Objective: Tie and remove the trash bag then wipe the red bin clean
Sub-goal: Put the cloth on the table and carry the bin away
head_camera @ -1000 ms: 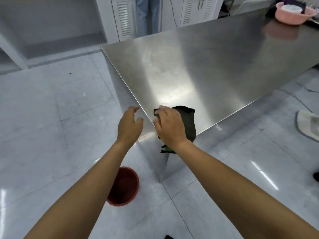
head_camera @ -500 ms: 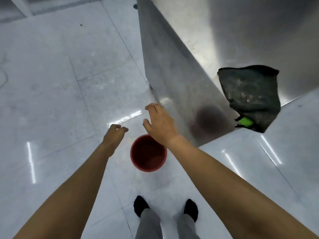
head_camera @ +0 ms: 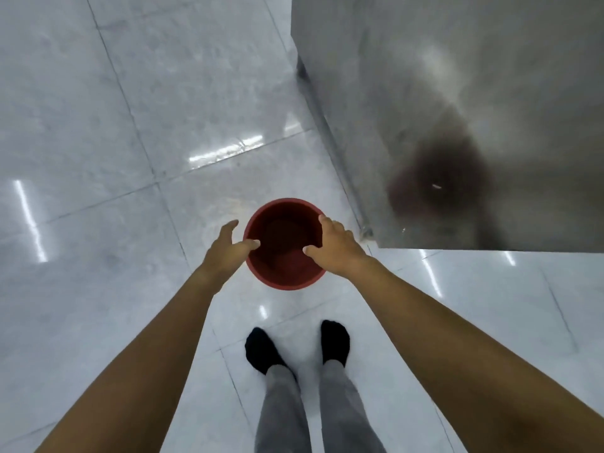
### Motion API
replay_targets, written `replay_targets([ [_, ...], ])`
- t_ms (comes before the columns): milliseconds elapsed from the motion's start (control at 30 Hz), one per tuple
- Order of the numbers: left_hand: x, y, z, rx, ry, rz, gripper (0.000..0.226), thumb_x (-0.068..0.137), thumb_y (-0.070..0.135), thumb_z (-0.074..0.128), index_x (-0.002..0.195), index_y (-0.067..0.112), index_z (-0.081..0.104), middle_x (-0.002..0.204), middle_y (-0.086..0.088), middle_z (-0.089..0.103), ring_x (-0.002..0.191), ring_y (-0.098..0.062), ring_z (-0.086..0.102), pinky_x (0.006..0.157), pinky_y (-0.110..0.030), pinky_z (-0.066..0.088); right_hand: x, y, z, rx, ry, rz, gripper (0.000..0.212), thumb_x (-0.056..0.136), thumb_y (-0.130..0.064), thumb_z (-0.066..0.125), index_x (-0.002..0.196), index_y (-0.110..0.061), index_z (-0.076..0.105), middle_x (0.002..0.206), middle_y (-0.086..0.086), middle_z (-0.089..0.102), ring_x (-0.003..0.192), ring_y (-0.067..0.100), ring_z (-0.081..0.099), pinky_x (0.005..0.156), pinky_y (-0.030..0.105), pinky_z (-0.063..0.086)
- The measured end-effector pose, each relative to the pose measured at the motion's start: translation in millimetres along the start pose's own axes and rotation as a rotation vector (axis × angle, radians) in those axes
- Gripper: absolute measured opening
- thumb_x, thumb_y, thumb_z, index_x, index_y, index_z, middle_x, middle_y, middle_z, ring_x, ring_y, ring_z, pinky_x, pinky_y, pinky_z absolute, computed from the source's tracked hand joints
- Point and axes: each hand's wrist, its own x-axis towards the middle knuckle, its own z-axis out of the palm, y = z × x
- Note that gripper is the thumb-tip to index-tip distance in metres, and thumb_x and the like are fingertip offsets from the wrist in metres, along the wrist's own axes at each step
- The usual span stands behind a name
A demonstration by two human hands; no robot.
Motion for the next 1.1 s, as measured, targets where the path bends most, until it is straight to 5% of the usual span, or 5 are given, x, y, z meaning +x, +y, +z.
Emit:
replay_targets([
  [200, 55.4, -28.6, 13.2, 0.001, -0.003, -0.083, 0.07, 0.087, 0.039, 0.065, 0.147, 0.035, 0.031, 0.151, -0.006, 0.038, 0.134, -0.031, 0.04, 0.089, -0.045, 0.037, 55.7, 28.0, 32.2, -0.017, -0.031, 0.04, 0.079, 0.09, -0.044, 0.058, 0.153, -0.023, 0.014, 0.156, 0.008, 0.023, 0.137, 0.036, 0.033, 0.104, 0.051, 0.04],
  [433, 94.6, -29.1, 35.1, -0.085, -0.053, -0.256, 0.088, 0.086, 0.042, 0.065, 0.151, 0.04, 0.005, 0.155, -0.007, 0.031, 0.136, -0.041, 0.035, 0.095, -0.068, 0.039, 98.0, 41.6, 58.0, 0.227, -0.019, 0.175, 0.089, 0.089, -0.044, 0.061, 0.154, -0.027, 0.003, 0.158, 0.012, 0.021, 0.137, 0.041, 0.034, 0.108, 0.054, 0.04],
  [767, 92.5, -34.4, 49.8, -0.208, -0.042, -0.349, 0.069, 0.085, 0.035, 0.063, 0.142, 0.033, 0.025, 0.146, -0.008, 0.04, 0.123, -0.041, 0.045, 0.088, -0.064, 0.044, 99.5, 51.3, 57.8, 0.601, 0.02, 0.315, 0.08, 0.086, -0.044, 0.063, 0.15, -0.023, 0.02, 0.147, 0.012, 0.038, 0.129, 0.037, 0.045, 0.105, 0.052, 0.043],
  [1100, 19.2, -48.0, 48.3, -0.256, -0.022, -0.361, 0.067, 0.088, 0.037, 0.062, 0.143, 0.028, 0.024, 0.148, -0.011, 0.038, 0.128, -0.044, 0.043, 0.094, -0.066, 0.041, 45.4, 42.9, 46.7, 0.58, -0.034, 0.233, 0.077, 0.087, -0.045, 0.06, 0.151, -0.026, 0.022, 0.148, 0.01, 0.04, 0.13, 0.035, 0.044, 0.108, 0.052, 0.04],
])
